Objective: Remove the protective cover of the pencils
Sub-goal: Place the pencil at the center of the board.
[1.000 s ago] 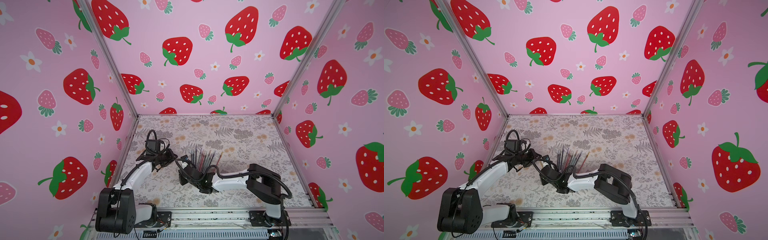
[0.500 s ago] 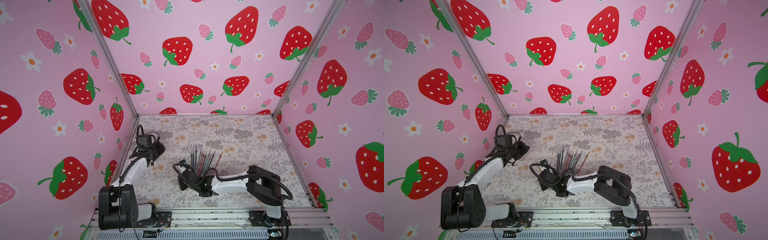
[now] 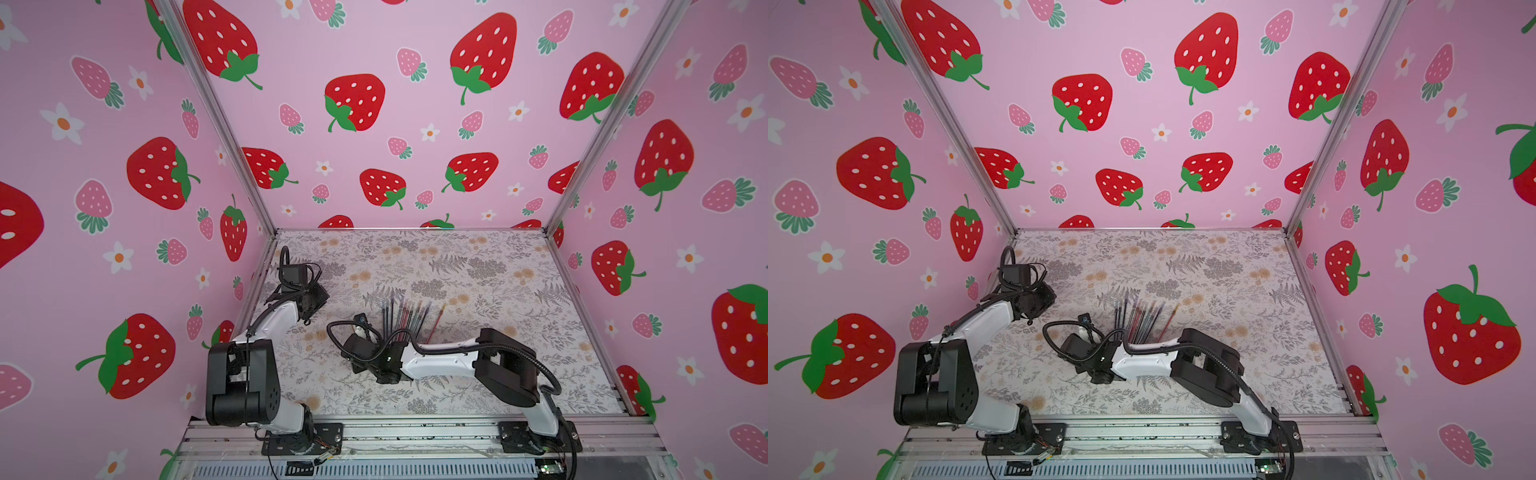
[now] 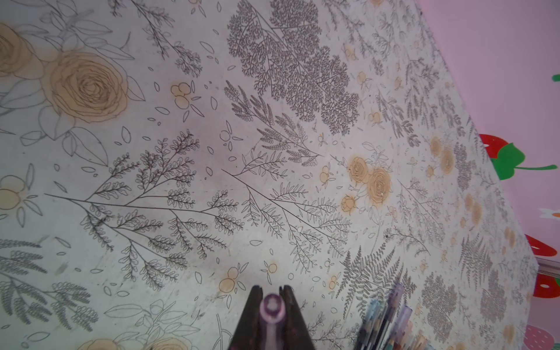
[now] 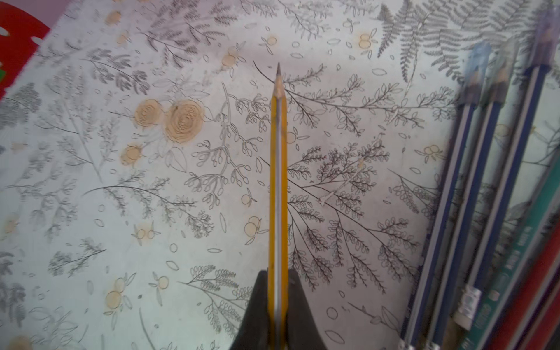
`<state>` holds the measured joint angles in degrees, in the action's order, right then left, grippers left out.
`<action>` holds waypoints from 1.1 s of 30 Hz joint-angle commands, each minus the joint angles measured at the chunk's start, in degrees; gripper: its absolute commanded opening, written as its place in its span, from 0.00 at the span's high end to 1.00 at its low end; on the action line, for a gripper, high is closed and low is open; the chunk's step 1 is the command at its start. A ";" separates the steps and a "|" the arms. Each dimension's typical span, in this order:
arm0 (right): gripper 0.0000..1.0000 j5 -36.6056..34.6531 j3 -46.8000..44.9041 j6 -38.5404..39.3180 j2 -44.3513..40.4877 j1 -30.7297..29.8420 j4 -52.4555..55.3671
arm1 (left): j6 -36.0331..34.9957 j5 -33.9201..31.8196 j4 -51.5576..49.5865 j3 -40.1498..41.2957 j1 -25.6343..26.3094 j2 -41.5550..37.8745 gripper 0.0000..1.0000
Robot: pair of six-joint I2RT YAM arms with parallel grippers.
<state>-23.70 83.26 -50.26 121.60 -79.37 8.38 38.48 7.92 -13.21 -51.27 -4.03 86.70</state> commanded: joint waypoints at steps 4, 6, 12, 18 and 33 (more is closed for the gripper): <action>1.00 -0.03 3.11 -4.27 3.35 0.33 9.23 | -1.30 -4.10 -5.71 -6.21 -0.02 5.35 1.00; 1.00 0.30 3.52 -4.54 3.95 0.40 9.80 | -1.69 -5.19 -6.95 -7.25 0.03 6.67 1.00; 1.00 2.08 4.71 -5.33 5.88 0.62 10.83 | -2.16 -4.44 -7.90 -9.72 0.31 11.30 1.00; 1.00 2.17 4.54 -5.90 5.90 0.73 10.96 | -2.42 -7.24 -11.09 -12.05 0.86 13.77 1.00; 0.91 1.59 3.73 -6.08 5.40 1.00 11.02 | -2.88 -8.89 -14.61 -15.53 1.12 17.81 1.00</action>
<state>-22.31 87.39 -54.48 125.25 -78.74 16.23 35.99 0.51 -25.02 -64.77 -3.11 104.40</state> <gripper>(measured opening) 0.093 0.135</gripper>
